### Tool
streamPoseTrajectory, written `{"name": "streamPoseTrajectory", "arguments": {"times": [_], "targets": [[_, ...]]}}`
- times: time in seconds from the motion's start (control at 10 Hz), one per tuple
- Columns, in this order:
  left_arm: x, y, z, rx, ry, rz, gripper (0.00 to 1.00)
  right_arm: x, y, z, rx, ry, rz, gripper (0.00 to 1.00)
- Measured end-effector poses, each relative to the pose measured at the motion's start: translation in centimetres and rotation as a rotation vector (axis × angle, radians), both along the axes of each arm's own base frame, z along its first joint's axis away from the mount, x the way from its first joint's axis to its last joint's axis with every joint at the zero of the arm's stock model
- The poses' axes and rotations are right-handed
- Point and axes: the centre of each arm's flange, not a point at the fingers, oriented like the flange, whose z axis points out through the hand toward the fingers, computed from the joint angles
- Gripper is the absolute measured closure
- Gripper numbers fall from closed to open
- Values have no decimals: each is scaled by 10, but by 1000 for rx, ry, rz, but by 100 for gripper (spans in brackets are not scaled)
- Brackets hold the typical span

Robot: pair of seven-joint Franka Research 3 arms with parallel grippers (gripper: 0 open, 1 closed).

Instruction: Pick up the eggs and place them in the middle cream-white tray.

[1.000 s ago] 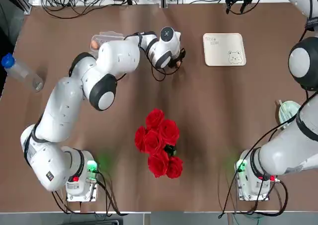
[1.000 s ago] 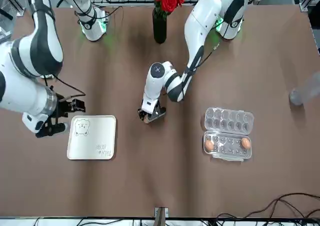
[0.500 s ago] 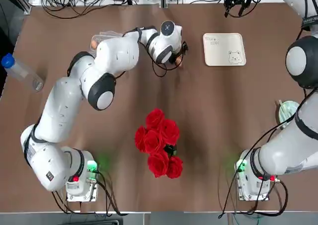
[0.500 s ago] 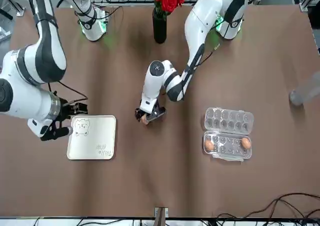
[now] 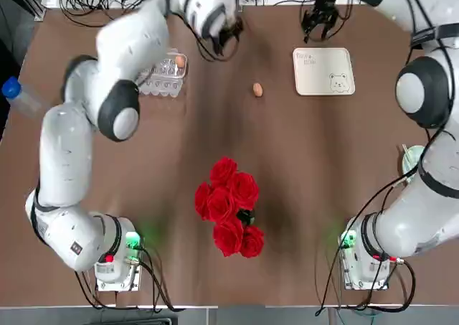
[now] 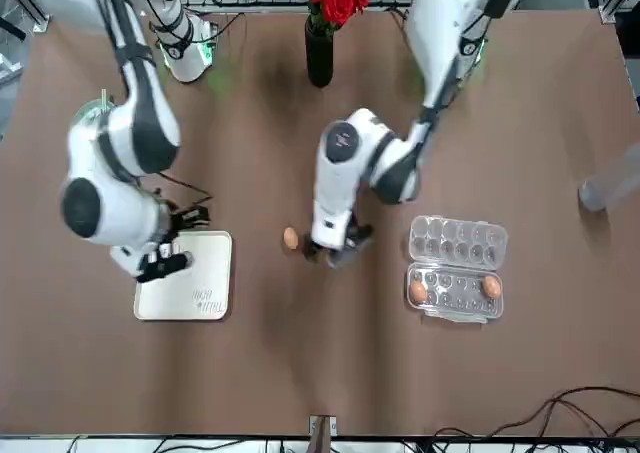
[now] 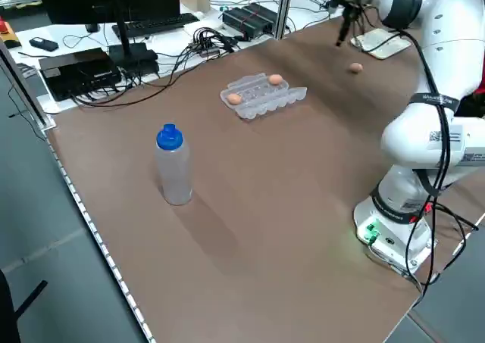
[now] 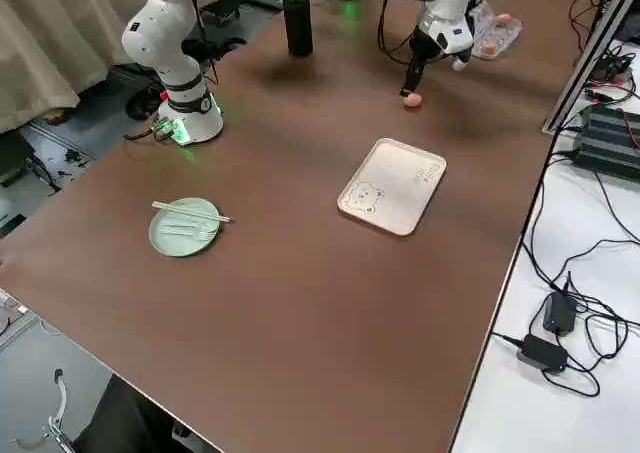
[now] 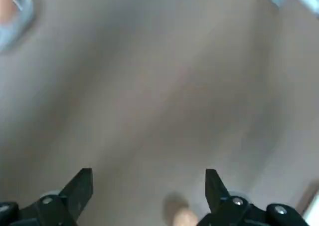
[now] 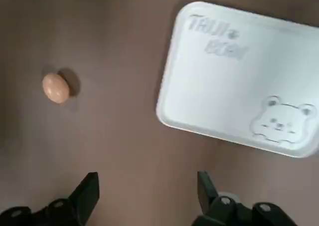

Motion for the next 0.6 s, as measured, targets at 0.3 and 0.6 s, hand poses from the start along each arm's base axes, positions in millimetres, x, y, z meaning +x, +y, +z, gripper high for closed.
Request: {"name": "streamPoseTrajectory", "arguments": {"times": [0.3,0.6], "targets": [[61,147,24,114,39,-114,2,-11,84,-56,-13,-45,4,10],[79,227,-16,217,111,-215,3,-25,142,-91,-3,-107,0,8]]}}
